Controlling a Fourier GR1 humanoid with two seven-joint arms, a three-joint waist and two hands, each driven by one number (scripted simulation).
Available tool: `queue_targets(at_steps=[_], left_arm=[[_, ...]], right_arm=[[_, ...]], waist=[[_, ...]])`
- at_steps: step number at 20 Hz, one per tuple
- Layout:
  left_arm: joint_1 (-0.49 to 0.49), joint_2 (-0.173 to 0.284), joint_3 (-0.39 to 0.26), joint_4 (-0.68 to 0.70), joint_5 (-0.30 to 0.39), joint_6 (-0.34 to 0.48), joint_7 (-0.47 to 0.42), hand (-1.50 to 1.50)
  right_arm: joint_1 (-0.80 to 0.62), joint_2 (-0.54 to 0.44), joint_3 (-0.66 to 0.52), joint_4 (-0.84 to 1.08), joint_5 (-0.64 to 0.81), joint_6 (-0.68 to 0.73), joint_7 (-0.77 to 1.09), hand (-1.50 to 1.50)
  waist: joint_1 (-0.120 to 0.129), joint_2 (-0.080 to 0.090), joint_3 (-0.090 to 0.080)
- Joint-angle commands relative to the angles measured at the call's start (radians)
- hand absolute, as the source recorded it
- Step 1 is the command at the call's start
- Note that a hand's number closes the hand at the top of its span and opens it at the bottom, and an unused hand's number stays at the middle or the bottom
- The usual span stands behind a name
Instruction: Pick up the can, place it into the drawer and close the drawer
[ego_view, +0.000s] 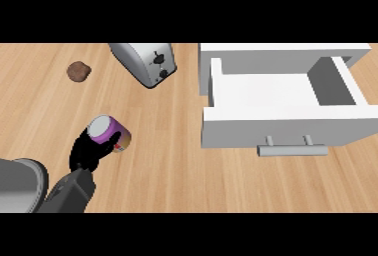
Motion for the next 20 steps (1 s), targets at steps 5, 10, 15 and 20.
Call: queue_targets(at_steps=[5,10,15,20], left_arm=[[-0.039,-0.024,-0.046,-0.081,0.008,-0.049,0.002,1.5],[-0.061,-0.06,-0.082,-0.13,0.0,-0.022,0.008,1.5],[0.071,-0.149,-0.155,-0.474,0.038,0.061,0.19,1.5],[0.14,-0.159,-0.263,-0.637,0.058,0.134,0.233,1.5]], right_arm=[[0.05,0.015,-0.008,-0.047,-0.048,-0.01,0.012,-1.5],[-0.038,-0.036,0.0,0.011,-0.025,-0.041,0.036,-1.5],[0.024,0.016,0.009,-0.05,-0.011,-0.034,0.028,-1.5],[0.057,0.016,0.075,-0.084,0.005,-0.102,0.002,-1.5]], waist=[[0.003,-0.003,0.001],[0.008,-0.002,0.001],[0.02,-0.008,0.002],[0.013,-0.005,0.002]])
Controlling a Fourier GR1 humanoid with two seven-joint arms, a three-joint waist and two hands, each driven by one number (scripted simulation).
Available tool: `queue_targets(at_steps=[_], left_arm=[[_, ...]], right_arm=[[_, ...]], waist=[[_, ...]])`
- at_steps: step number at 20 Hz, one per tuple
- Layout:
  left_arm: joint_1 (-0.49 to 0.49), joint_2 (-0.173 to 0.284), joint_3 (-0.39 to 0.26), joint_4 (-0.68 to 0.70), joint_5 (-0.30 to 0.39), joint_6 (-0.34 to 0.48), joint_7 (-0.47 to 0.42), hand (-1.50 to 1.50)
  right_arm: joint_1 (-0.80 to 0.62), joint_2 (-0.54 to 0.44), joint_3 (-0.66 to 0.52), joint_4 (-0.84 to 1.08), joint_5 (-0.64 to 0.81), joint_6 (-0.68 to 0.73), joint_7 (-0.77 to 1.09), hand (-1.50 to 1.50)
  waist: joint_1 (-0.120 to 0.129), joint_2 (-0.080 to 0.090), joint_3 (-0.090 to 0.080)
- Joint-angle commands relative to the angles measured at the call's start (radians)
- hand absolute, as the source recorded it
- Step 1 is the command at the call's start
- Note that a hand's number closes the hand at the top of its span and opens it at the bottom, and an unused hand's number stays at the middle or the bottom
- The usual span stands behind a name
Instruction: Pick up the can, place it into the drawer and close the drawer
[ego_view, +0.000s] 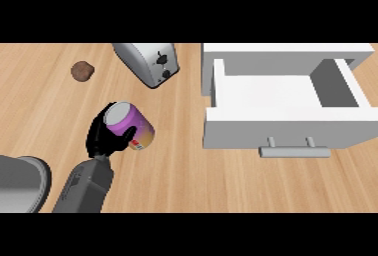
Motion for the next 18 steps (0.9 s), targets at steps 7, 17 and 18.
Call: queue_targets(at_steps=[7,17,18], left_arm=[[0.016,-0.024,-0.15,-0.357,-0.049,0.185,0.197,1.5],[-0.147,-0.023,-0.272,-0.549,-0.097,0.421,0.467,1.5],[-0.219,-0.01,-0.183,-0.438,-0.093,0.36,0.424,1.5]], right_arm=[[0.039,0.004,0.005,-0.057,-0.044,-0.045,0.01,-1.5],[0.016,0.004,0.058,-0.042,0.022,-0.039,0.015,-1.5],[0.027,0.004,0.033,-0.014,-0.004,-0.014,-0.003,-1.5]], waist=[[-0.006,0.001,-0.001],[-0.008,0.002,0.0],[-0.013,0.004,-0.001]])
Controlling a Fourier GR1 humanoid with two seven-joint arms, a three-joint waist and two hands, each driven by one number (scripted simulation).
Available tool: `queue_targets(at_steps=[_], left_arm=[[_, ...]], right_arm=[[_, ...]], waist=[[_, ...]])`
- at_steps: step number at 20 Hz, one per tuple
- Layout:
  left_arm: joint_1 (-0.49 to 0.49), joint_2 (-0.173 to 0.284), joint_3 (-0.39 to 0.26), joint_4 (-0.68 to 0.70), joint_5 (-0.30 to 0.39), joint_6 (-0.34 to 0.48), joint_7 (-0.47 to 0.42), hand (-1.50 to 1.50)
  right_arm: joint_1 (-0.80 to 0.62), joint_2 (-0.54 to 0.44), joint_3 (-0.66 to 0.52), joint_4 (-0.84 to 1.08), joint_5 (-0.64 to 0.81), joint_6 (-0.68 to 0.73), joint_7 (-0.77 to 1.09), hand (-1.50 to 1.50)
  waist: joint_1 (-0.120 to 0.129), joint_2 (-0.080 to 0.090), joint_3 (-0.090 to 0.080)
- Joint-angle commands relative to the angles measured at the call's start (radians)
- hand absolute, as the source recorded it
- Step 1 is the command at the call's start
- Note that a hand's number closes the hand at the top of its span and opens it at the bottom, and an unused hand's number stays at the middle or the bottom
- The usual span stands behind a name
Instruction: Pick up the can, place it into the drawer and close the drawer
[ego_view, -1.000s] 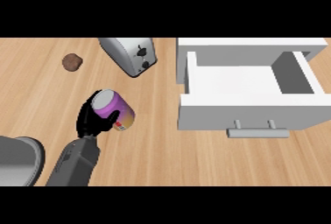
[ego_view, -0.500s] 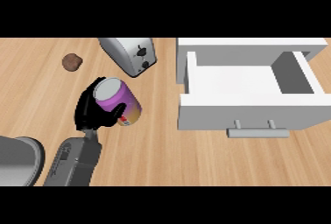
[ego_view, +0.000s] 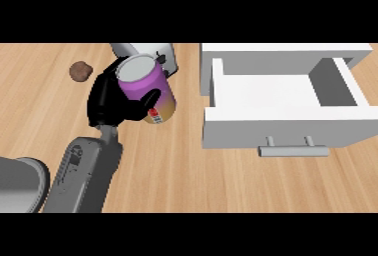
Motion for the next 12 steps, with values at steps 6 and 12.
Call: queue_targets(at_steps=[6,12], left_arm=[[-0.247,0.012,-0.01,0.05,-0.044,0.105,0.148,1.5],[-0.399,-0.01,-0.121,0.217,0.006,0.285,0.07,1.5]], right_arm=[[-0.027,-0.027,-0.032,0.005,-0.037,-0.021,0.036,-1.5],[-0.004,-0.032,-0.013,0.019,-0.037,0.001,0.004,-1.5]], waist=[[-0.004,0.002,0.0],[-0.02,0.004,0.0]])
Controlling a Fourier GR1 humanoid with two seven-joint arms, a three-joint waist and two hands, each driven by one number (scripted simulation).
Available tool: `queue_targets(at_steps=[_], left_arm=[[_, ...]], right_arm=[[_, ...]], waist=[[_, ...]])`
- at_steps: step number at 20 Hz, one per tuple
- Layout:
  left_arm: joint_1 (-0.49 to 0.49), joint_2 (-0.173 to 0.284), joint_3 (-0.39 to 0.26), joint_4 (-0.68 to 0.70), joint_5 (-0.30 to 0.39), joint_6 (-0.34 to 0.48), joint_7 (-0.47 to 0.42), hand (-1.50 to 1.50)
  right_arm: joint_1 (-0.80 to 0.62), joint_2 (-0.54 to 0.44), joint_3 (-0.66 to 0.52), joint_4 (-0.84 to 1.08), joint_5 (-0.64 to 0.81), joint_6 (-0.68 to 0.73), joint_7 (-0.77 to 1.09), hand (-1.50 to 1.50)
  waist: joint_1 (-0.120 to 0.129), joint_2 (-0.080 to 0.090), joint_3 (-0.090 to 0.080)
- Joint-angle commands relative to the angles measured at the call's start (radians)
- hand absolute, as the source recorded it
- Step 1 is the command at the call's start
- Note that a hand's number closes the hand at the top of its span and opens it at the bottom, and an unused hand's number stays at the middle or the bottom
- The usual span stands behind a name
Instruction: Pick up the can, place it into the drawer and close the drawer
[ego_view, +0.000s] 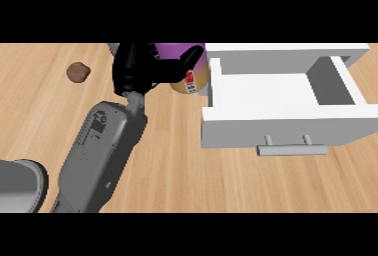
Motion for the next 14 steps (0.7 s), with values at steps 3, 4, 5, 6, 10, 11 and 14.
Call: queue_targets(at_steps=[3,4,5,6,10,11,14], left_arm=[[-0.158,-0.004,-0.062,0.094,0.04,0.112,0.021,1.5],[-0.211,-0.004,0.029,0.173,0.022,0.05,0.019,1.5],[-0.211,-0.004,-0.078,0.14,0.032,0.14,0.04,1.5],[-0.2,-0.004,-0.071,0.234,0.094,0.107,-0.077,1.5],[-0.319,-0.004,-0.081,0.284,0.108,0.171,-0.042,1.5],[-0.32,-0.004,-0.099,0.296,0.114,0.159,-0.034,1.5],[-0.368,-0.004,-0.108,0.366,0.15,0.179,-0.073,1.5]], right_arm=[[-0.025,0.009,0.014,0.067,0.043,0.019,-0.047,-1.5],[-0.021,-0.027,-0.025,0.0,-0.05,-0.005,0.044,-1.5],[-0.046,-0.009,-0.01,0.029,0.007,0.009,0.006,-1.5],[-0.083,-0.027,0.003,0.051,0.016,-0.008,0.023,-1.5],[-0.013,0.01,0.014,0.033,0.015,0.032,-0.018,-1.5],[-0.053,-0.014,-0.002,0.007,-0.005,-0.002,0.038,-1.5],[-0.045,-0.056,-0.047,0.049,-0.057,0.02,0.043,-1.5]], waist=[[-0.002,0.0,0.0],[-0.002,0.001,0.0],[-0.001,0.0,0.0],[-0.006,0.004,0.0],[-0.013,0.003,0.0],[-0.007,0.002,0.0],[-0.016,0.002,0.0]])
